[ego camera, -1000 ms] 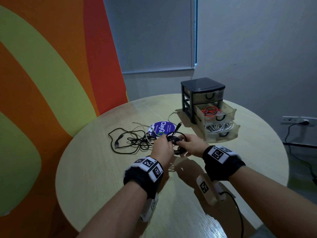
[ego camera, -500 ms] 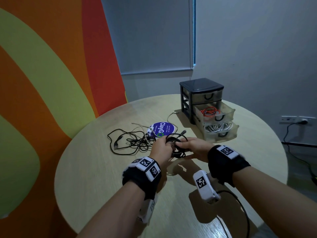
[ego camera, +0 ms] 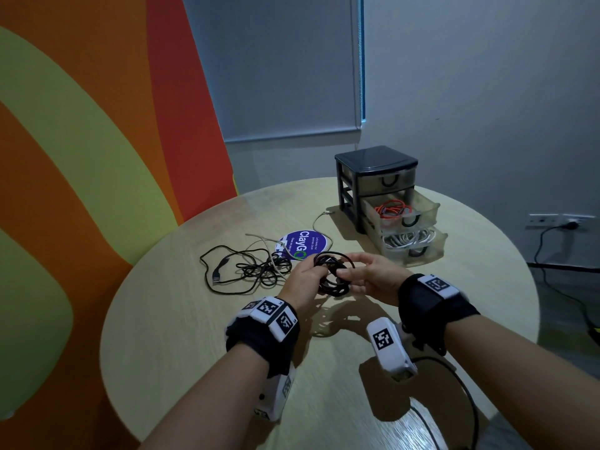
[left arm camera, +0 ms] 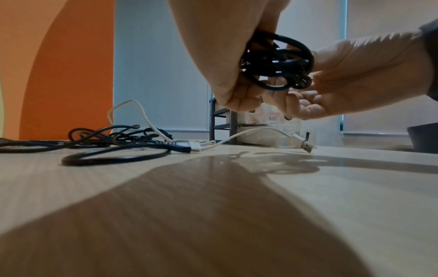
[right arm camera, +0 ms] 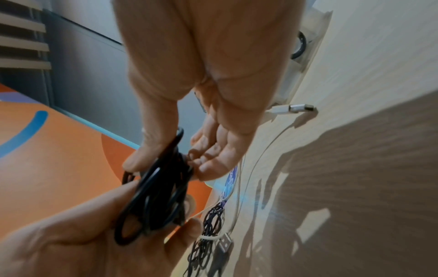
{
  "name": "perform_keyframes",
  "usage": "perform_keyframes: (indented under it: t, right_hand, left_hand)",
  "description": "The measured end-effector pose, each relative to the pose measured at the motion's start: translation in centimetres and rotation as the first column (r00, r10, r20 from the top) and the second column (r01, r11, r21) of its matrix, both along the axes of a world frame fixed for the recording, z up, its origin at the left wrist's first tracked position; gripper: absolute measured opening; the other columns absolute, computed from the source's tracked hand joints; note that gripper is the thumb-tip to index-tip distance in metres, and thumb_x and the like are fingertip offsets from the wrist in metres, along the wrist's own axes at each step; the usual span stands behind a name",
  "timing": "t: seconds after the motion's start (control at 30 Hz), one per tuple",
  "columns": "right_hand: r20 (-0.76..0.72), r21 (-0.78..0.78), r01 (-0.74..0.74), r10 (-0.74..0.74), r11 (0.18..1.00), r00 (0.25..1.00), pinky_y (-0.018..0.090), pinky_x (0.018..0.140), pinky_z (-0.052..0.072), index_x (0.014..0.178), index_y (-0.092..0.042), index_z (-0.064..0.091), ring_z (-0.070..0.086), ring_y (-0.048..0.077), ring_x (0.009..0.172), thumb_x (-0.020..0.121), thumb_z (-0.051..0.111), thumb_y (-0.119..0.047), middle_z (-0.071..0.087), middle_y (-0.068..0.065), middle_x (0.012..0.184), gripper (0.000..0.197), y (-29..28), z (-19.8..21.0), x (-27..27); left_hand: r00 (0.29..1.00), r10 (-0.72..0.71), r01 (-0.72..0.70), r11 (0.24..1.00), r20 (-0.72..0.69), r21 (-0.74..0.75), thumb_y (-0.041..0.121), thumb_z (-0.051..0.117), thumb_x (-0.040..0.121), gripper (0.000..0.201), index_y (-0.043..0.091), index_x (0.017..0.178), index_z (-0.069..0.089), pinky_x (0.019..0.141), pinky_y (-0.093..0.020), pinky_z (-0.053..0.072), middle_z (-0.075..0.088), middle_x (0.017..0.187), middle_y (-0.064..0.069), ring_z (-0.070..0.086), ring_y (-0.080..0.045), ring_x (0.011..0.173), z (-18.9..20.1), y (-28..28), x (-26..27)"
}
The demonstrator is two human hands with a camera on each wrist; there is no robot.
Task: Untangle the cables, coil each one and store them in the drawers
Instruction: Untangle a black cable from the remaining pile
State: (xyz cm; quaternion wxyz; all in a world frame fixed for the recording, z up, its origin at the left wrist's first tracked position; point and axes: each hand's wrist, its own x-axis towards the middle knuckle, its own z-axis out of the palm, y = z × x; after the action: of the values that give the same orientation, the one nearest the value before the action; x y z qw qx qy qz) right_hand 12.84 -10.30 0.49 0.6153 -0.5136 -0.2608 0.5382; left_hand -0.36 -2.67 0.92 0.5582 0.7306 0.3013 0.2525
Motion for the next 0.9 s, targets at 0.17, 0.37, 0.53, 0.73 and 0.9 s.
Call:
perform_keyframes:
  t: [0.17, 0.37, 0.53, 0.73, 0.9]
  right_hand:
    - [-0.091, 0.047, 0.043, -0.039, 0.998, 0.995, 0.024, 0.066, 0.056, 0.130, -0.001, 0.043, 0.069, 0.018, 0.069, 0.080, 0.060, 0.011, 0.065, 0.016, 0.097, 0.055, 0.1, -0.2, -0.1]
    - [-0.139, 0.042, 0.117, -0.110, 0.992, 0.984, 0.027, 0.057, 0.058, 0.115, -0.008, 0.043, 0.069, 0.019, 0.062, 0.082, 0.059, 0.010, 0.064, 0.019, 0.092, 0.040, -0.1, -0.4, -0.6]
    - [-0.182, 0.062, 0.132, -0.119, 0.989, 0.976, 0.025, 0.052, 0.057, 0.101, -0.009, 0.046, 0.067, 0.016, 0.054, 0.086, 0.058, 0.004, 0.063, 0.018, 0.086, 0.023, 0.1, -0.3, -0.7]
    - [0.270, 0.137, 0.081, -0.116, 0.987, 0.956, 0.020, 0.056, 0.054, 0.104, -0.008, 0.054, 0.063, 0.006, 0.054, 0.093, 0.051, -0.003, 0.061, 0.008, 0.085, 0.013, 1.0, 0.0, -1.3]
    - [0.445, 0.179, 0.101, -0.172, 0.979, 0.879, 0.015, 0.051, 0.049, 0.104, -0.009, 0.055, 0.063, 0.003, 0.063, 0.095, 0.049, -0.008, 0.061, 0.004, 0.083, 0.010, 1.1, -0.1, -1.4]
  left_hand:
    - [0.999, -0.005, 0.008, 0.996, -0.041, 0.086, 0.007, 0.047, 0.094, 0.020, 0.022, 0.104, 0.057, 0.085, -0.032, 0.050, 0.063, 0.103, -0.005, 0.061, -0.020, 0.097, -0.3, 0.1, -0.1]
    - [0.998, -0.044, 0.049, 0.986, -0.037, 0.157, -0.001, 0.055, 0.088, 0.038, 0.019, 0.121, 0.055, 0.093, -0.032, 0.051, 0.060, 0.115, -0.005, 0.057, -0.018, 0.109, -0.3, 0.5, -0.5]
    - [0.999, -0.025, 0.031, 0.983, -0.034, 0.181, 0.004, 0.052, 0.092, 0.036, 0.024, 0.122, 0.053, 0.081, -0.023, 0.050, 0.057, 0.120, -0.004, 0.056, -0.016, 0.106, -0.5, 0.4, -0.5]
    - [0.997, -0.003, 0.025, 0.954, -0.075, 0.298, 0.007, 0.046, 0.094, 0.040, 0.023, 0.130, 0.044, 0.083, -0.029, 0.050, 0.055, 0.112, -0.003, 0.056, -0.018, 0.101, -0.7, 0.1, -0.3]
    - [0.997, 0.010, 0.019, 0.931, -0.077, 0.366, 0.011, 0.039, 0.097, 0.032, 0.015, 0.129, 0.040, 0.060, -0.014, 0.041, 0.058, 0.107, -0.008, 0.055, -0.014, 0.084, -1.0, 0.3, 0.0]
